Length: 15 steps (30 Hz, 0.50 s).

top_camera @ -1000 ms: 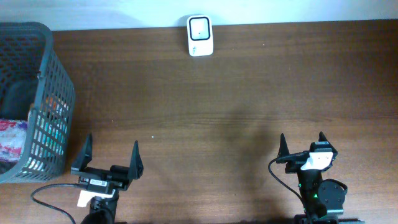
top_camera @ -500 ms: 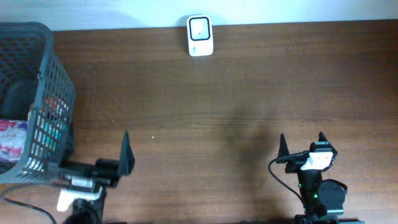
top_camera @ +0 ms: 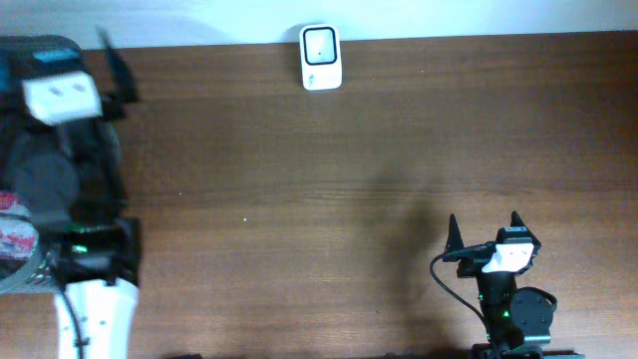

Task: Scan the item barcode
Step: 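Move the left gripper over the grey basket and reach inside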

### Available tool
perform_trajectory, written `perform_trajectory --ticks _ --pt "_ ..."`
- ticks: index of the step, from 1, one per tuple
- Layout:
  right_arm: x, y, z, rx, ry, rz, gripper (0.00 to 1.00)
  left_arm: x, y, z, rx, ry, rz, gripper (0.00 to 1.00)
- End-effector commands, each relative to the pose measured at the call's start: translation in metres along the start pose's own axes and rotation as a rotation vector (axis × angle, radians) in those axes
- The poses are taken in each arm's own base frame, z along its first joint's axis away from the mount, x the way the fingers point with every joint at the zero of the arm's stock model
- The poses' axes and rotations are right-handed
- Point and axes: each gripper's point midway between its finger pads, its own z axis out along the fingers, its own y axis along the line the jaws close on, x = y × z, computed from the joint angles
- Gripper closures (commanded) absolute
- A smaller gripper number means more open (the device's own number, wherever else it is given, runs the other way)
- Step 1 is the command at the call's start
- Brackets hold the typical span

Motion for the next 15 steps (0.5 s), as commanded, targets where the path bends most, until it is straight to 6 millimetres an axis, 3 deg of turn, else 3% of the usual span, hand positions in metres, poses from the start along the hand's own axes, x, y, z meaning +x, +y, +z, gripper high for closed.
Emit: perform_trajectory --ticks 1,2,4,5,6,9,12,14,15 --pt "0.003 0.002 0.000 -0.011 0.002 0.001 0.01 -0.021 0.089 0.023 -0.238 0.118 0.018 0.01" --pt "0.003 0.002 0.000 -0.011 0.002 0.001 0.01 -0.010 0.116 0.032 -0.274 0.217 0.034 0.01" --pt "0.003 0.002 0.000 -0.011 0.002 0.001 0.01 0.016 0.151 0.037 -0.334 0.359 0.068 0.01" --pt "0.003 0.002 0.000 -0.011 0.002 0.001 0.01 0.047 0.179 0.032 -0.384 0.482 0.094 0.01" --pt "0.003 0.002 0.000 -0.011 0.002 0.001 0.01 0.067 0.195 0.026 -0.413 0.552 0.098 0.01" --pt "0.003 0.002 0.000 -0.011 0.002 0.001 0.01 0.158 0.243 -0.012 -0.489 0.876 0.097 0.01" --pt "0.003 0.002 0.000 -0.011 0.002 0.001 0.01 0.222 0.263 -0.042 -0.492 1.104 0.094 0.01" --pt "0.003 0.002 0.000 -0.011 0.002 0.001 0.01 0.273 0.252 -0.064 -0.331 1.311 0.146 0.01" --pt "0.003 0.002 0.000 -0.011 0.002 0.001 0.01 0.285 0.241 -0.062 -0.270 1.324 0.107 0.01"
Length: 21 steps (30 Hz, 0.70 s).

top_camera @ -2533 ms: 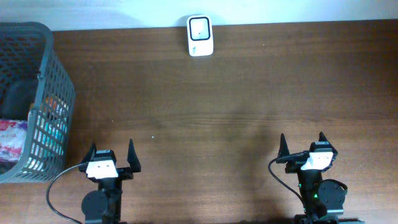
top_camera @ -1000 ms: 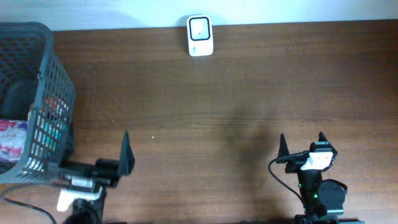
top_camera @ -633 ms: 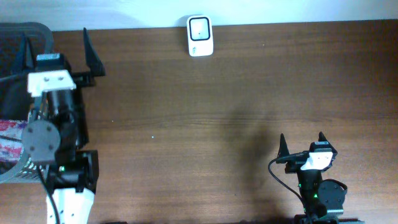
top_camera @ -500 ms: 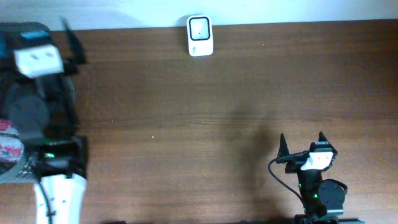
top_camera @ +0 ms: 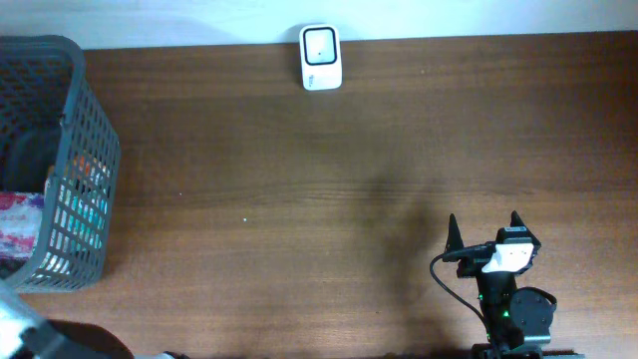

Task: Scan the item barcode
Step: 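Move the left gripper over the grey basket and reach inside, then grasp the white-gold bamboo tube with the left gripper and lift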

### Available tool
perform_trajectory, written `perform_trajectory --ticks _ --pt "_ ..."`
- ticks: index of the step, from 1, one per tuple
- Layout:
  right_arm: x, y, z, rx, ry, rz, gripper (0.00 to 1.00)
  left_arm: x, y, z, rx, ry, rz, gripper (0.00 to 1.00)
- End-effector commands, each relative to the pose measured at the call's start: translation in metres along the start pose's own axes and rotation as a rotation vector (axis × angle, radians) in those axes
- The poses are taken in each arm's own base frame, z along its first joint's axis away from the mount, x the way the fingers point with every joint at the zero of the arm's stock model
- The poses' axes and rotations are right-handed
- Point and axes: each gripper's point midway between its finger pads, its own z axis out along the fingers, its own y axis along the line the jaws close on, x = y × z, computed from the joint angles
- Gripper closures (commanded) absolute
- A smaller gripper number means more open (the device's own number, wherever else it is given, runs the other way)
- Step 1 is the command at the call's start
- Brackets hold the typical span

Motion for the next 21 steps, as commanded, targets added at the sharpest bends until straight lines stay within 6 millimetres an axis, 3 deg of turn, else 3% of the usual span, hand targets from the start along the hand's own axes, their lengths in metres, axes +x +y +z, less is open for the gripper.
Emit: perform_trajectory --ticks 1,4,8,11,16,18,21 --pt "0.003 0.002 0.000 -0.011 0.003 0.001 0.01 0.024 -0.046 0.035 0.225 0.084 0.131 0.01" --pt "0.003 0.002 0.000 -0.011 0.003 0.001 0.02 0.033 -0.069 0.039 0.350 0.092 0.235 0.01" --pt "0.003 0.002 0.000 -0.011 0.003 0.001 0.01 0.025 -0.070 0.039 0.355 0.057 0.228 0.01" --pt "0.003 0.002 0.000 -0.011 0.003 0.001 0.01 0.029 -0.105 0.035 0.552 0.040 0.208 0.01" --pt "0.003 0.002 0.000 -0.011 0.003 0.001 0.01 0.065 -0.141 0.070 0.657 0.186 0.216 0.01" --pt "0.003 0.002 0.000 -0.011 0.003 0.001 0.01 0.071 -0.145 0.074 0.667 0.205 0.225 0.13" --pt "0.003 0.002 0.000 -0.011 0.003 0.001 0.01 0.075 -0.150 0.075 0.684 0.222 0.239 0.16"
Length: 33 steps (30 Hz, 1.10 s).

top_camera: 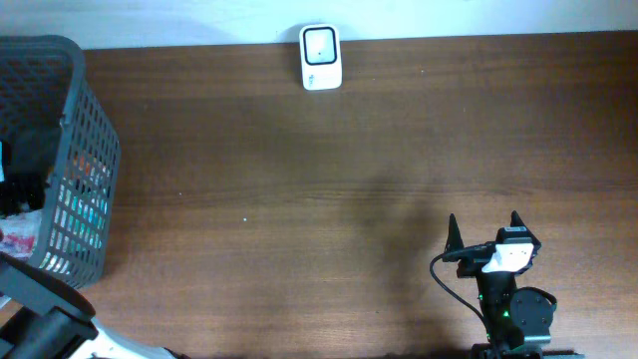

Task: Scan the item barcode
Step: 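Grasp the white-gold bamboo tube with the left gripper and lift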

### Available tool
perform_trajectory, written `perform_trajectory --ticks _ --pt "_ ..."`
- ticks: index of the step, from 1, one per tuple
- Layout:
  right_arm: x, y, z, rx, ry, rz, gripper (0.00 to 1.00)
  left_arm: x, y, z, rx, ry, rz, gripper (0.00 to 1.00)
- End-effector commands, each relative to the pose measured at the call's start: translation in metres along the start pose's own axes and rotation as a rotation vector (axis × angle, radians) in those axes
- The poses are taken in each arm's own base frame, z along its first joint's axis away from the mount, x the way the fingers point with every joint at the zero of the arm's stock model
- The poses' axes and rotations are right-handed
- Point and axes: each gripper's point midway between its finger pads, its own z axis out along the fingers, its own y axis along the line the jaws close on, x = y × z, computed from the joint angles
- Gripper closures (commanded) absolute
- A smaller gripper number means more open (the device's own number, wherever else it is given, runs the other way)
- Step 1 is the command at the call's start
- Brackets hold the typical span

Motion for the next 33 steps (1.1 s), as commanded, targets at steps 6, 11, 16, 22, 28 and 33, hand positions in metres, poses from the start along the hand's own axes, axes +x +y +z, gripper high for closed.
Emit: perform_trajectory --ticks 6,11,16,22,28,33 --pt "0.003 0.002 0.000 -0.011 0.002 0.001 0.01 0.021 -0.017 0.044 0.057 0.139 0.037 0.20" --pt "0.003 0.002 0.000 -0.011 0.002 0.000 0.01 0.031 -0.011 0.049 0.006 0.196 0.045 0.44" --pt "0.003 0.002 0.000 -0.011 0.002 0.000 0.01 0.058 -0.013 0.065 0.004 0.265 0.039 0.55" --pt "0.003 0.002 0.000 -0.011 0.002 0.000 0.01 0.031 -0.002 0.055 -0.044 0.191 -0.002 1.00" --pt "0.003 0.002 0.000 -0.011 0.002 0.000 0.01 -0.075 -0.006 -0.031 -0.005 -0.169 -0.107 1.00" --pt "0.003 0.002 0.000 -0.011 0.002 0.000 0.02 -0.122 -0.009 -0.099 0.030 -0.395 -0.343 1.00"
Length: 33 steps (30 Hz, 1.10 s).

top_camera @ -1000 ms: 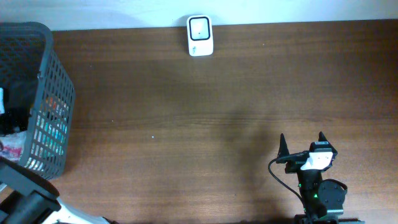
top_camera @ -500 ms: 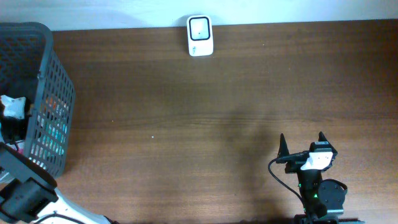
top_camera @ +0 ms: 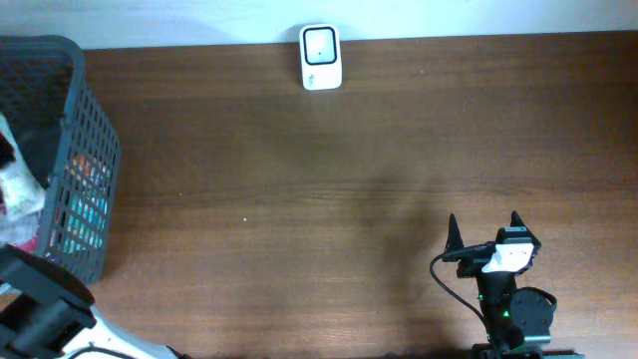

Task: Scan the item barcode
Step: 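Grasp the white-gold bamboo tube with the left gripper and lift, then place the bamboo tube on the table near the scanner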

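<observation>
A white barcode scanner (top_camera: 321,57) stands at the table's far edge, in the middle. At the far left a grey wire basket (top_camera: 90,150) holds the items. My left arm (top_camera: 40,304) reaches up from the bottom left corner into the basket. Its gripper (top_camera: 8,158) sits at the frame's left edge, and a crinkly white and pink packet (top_camera: 22,191) hangs from it, raised inside the basket. Low at the right, my right gripper (top_camera: 483,225) rests open and empty, fingers pointing toward the far edge.
Orange and blue items (top_camera: 88,194) show through the basket's right wall. The brown wooden table (top_camera: 299,199) stretches between basket, scanner and right arm. A pale wall strip runs behind the table's far edge.
The white and pink packet, which lay low in the basket, now shows higher and brighter at my left gripper. The left arm has shifted slightly. The right arm is unchanged.
My left arm first hung over the basket, hiding it. Then the arm was down at the bottom left corner and the basket lay uncovered, the packet inside. Later its gripper was in the basket above the packet. Now the packet is raised.
</observation>
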### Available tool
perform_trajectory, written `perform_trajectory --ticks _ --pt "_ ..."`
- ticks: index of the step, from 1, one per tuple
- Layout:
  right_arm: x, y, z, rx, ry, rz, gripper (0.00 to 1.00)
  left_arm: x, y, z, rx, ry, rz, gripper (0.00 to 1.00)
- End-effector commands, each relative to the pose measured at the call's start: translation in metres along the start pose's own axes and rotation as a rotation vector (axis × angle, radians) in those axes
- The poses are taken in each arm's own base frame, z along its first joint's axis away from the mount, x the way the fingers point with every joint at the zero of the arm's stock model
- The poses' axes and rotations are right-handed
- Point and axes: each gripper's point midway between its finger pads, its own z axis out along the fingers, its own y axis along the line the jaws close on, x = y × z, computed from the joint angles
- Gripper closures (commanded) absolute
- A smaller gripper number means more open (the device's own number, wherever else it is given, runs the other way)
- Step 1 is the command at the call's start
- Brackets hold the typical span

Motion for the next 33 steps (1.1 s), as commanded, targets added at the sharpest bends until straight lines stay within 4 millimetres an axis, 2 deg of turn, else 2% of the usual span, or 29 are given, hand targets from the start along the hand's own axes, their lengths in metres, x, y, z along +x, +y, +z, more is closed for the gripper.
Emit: perform_trajectory --ticks 1,2,4,6,9,10,12,15,18,19,21,22,24,25,28,29,31,33 --pt "0.003 0.002 0.000 -0.011 0.002 0.001 0.01 -0.073 -0.021 -0.086 0.072 -0.302 -0.287 1.00" --pt "0.003 0.002 0.000 -0.011 0.002 0.001 0.02 -0.082 -0.030 -0.097 0.120 -0.344 -0.289 1.00" --pt "0.003 0.002 0.000 -0.011 0.002 0.001 0.01 -0.115 -0.066 -0.145 0.306 -0.503 -0.232 1.00" --pt "0.003 0.002 0.000 -0.011 0.002 0.001 0.01 -0.131 -0.082 -0.182 0.394 -0.593 -0.265 1.00" --pt "0.003 0.002 0.000 -0.011 0.002 0.001 0.01 -0.134 -0.094 -0.217 0.496 -0.600 -0.501 1.00" --pt "0.003 0.002 0.000 -0.011 0.002 0.001 0.01 -0.132 -0.105 -0.226 0.572 -0.573 -0.544 1.00" --pt "0.003 0.002 0.000 -0.011 0.002 0.001 0.01 -0.130 -0.122 -0.231 0.643 -0.537 -0.573 1.00" --pt "0.003 0.002 0.000 -0.011 0.002 0.001 0.01 -0.133 -0.171 -0.229 0.724 -0.498 -0.498 1.00" --pt "0.003 0.002 0.000 -0.011 0.002 0.001 0.01 -0.130 -0.257 -0.231 0.832 -0.469 -0.322 1.00" --pt "0.003 0.002 0.000 -0.011 0.002 0.001 0.01 -0.125 -0.277 -0.230 0.842 -0.463 -0.260 1.00" --pt "0.003 0.002 0.000 -0.011 0.002 0.001 0.01 -0.096 -0.333 -0.216 0.844 -0.397 -0.090 1.00" --pt "0.003 0.002 0.000 -0.011 0.002 0.001 0.01 -0.074 -0.363 -0.200 0.797 -0.338 -0.031 1.00" --pt "0.003 0.002 0.000 -0.011 0.002 0.001 0.01 -0.033 -0.400 -0.166 0.629 -0.241 0.000 1.00" --pt "0.003 0.002 0.000 -0.011 0.002 0.001 0.01 -0.002 -0.427 -0.148 0.543 -0.175 0.049 1.00" --pt "0.003 0.002 0.000 -0.011 0.002 0.001 0.01 0.059 -0.492 -0.115 0.482 -0.074 0.187 1.00" --pt "0.003 0.002 0.000 -0.011 0.002 0.001 0.01 0.096 -0.523 -0.095 0.487 0.006 0.258 1.00" --pt "0.003 0.002 0.000 -0.011 0.002 0.001 0.01 0.129 -0.544 -0.073 0.472 0.074 0.315 1.00" --pt "0.003 0.002 0.000 -0.011 0.002 0.001 0.01 0.175 -0.569 -0.044 0.454 0.169 0.364 1.00"
